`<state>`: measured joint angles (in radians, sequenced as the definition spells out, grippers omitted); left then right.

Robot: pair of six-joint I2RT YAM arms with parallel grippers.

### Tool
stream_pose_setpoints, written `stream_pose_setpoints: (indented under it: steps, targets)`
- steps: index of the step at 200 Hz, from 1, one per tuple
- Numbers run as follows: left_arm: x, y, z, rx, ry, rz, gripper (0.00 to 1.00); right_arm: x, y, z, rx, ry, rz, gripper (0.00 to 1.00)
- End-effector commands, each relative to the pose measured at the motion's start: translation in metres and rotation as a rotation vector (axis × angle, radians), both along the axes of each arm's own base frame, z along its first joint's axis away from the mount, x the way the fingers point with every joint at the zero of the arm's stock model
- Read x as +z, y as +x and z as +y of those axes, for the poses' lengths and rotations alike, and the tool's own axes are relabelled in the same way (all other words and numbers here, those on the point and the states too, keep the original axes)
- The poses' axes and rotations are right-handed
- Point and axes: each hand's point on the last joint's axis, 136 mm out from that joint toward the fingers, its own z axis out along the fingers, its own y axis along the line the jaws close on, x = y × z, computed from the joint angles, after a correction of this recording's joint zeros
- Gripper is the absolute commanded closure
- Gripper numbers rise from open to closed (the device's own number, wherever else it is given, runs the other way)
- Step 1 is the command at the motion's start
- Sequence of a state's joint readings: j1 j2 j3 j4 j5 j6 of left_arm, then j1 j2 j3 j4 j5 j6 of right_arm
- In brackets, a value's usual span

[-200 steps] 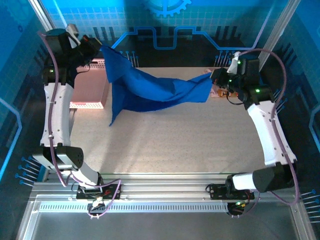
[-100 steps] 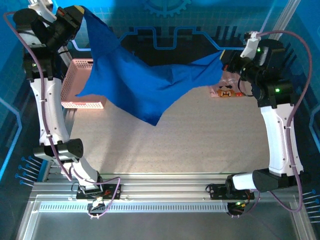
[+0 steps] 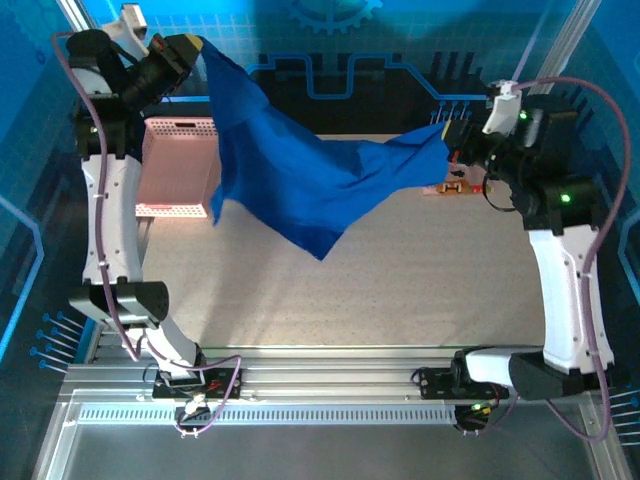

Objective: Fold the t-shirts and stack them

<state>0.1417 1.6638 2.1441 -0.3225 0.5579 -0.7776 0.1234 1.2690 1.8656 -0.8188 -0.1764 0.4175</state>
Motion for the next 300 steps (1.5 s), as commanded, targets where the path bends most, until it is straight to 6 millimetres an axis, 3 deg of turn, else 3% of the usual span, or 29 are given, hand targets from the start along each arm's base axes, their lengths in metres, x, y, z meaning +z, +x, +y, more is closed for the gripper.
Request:
stream_pose_setpoints:
  steps: [1, 23, 47, 83, 109, 135, 156, 196, 217, 233, 238, 250, 264, 279, 300]
  targets:
    - [0.080, -0.061, -0.007, 0.022, 0.080, -0.275, 1.00, 0.060, -0.037, 0.019, 0.140, 0.062, -0.168, 1.00]
    - [0.104, -0.073, -0.006, 0.045, 0.121, -0.319, 1.00, 0.081, -0.051, 0.039, 0.249, 0.129, -0.197, 1.00]
    - [0.125, -0.074, 0.008, 0.114, 0.160, -0.361, 1.00, 0.090, -0.061, 0.071, 0.388, 0.180, -0.191, 1.00]
    - [0.138, -0.054, 0.033, 0.191, 0.149, -0.437, 1.00, 0.090, -0.071, 0.116, 0.542, 0.251, -0.149, 1.00]
    - [0.124, -0.020, 0.039, 0.179, 0.110, -0.413, 1.00, 0.064, -0.057, 0.111, 0.458, 0.203, -0.075, 1.00]
    - [0.077, 0.035, 0.029, 0.127, 0.095, -0.305, 1.00, 0.021, -0.033, 0.085, 0.283, 0.164, 0.035, 1.00]
    - [0.017, 0.084, 0.002, 0.062, 0.127, -0.177, 1.00, -0.030, -0.012, 0.053, 0.098, 0.134, 0.141, 1.00]
    - [-0.147, 0.173, -0.074, -0.086, 0.177, 0.108, 1.00, -0.153, 0.008, -0.010, -0.217, 0.039, 0.380, 1.00]
    - [-0.229, 0.200, -0.116, -0.145, 0.183, 0.226, 0.99, -0.211, 0.011, -0.038, -0.339, -0.024, 0.440, 1.00]
    - [-0.274, 0.212, -0.140, -0.168, 0.160, 0.295, 0.93, -0.246, 0.013, -0.059, -0.416, -0.009, 0.488, 1.00]
    - [-0.283, 0.214, -0.145, -0.174, 0.152, 0.308, 0.87, -0.255, 0.012, -0.068, -0.459, -0.016, 0.494, 1.00]
    - [-0.297, 0.215, -0.155, -0.194, 0.134, 0.338, 0.32, -0.276, 0.009, -0.089, -0.554, -0.016, 0.524, 1.00]
    - [-0.293, 0.207, -0.156, -0.208, 0.124, 0.367, 0.03, -0.295, 0.006, -0.110, -0.639, 0.014, 0.552, 1.00]
    - [-0.274, 0.185, -0.152, -0.219, 0.164, 0.391, 0.01, -0.310, 0.004, -0.121, -0.679, 0.062, 0.581, 1.00]
    - [-0.254, 0.133, -0.144, -0.238, 0.224, 0.460, 0.01, -0.322, 0.005, -0.118, -0.663, 0.069, 0.616, 1.00]
